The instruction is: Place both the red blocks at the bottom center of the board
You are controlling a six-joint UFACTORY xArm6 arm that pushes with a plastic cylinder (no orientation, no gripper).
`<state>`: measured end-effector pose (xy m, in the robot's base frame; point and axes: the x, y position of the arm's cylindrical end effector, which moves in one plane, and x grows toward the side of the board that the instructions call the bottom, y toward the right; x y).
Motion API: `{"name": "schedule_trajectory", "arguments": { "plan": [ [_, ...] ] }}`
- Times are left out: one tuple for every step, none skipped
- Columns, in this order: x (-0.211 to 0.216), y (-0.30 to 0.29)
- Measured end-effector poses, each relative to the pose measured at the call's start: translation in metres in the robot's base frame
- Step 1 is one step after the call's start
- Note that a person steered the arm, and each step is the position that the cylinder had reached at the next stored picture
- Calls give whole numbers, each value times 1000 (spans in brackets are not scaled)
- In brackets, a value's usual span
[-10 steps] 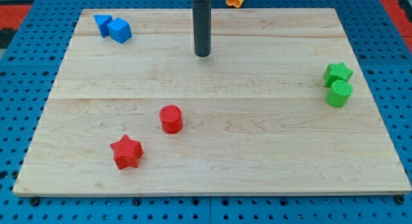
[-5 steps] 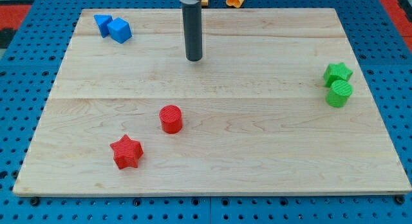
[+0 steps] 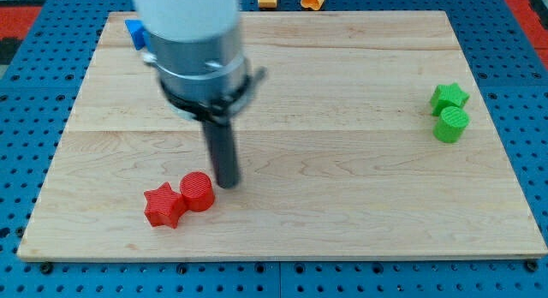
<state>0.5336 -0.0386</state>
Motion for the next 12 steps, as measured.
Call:
{"name": "schedule_trajectory", "arguments": {
  "plan": [
    [-17, 16],
    [-24, -54],
    [-17, -126],
    [-2, -177],
    [55, -179],
    [65, -105],
    [38, -50],
    [46, -86],
    [52, -138],
    [25, -128],
    [4, -103],
    [18, -13]
  ]
}}
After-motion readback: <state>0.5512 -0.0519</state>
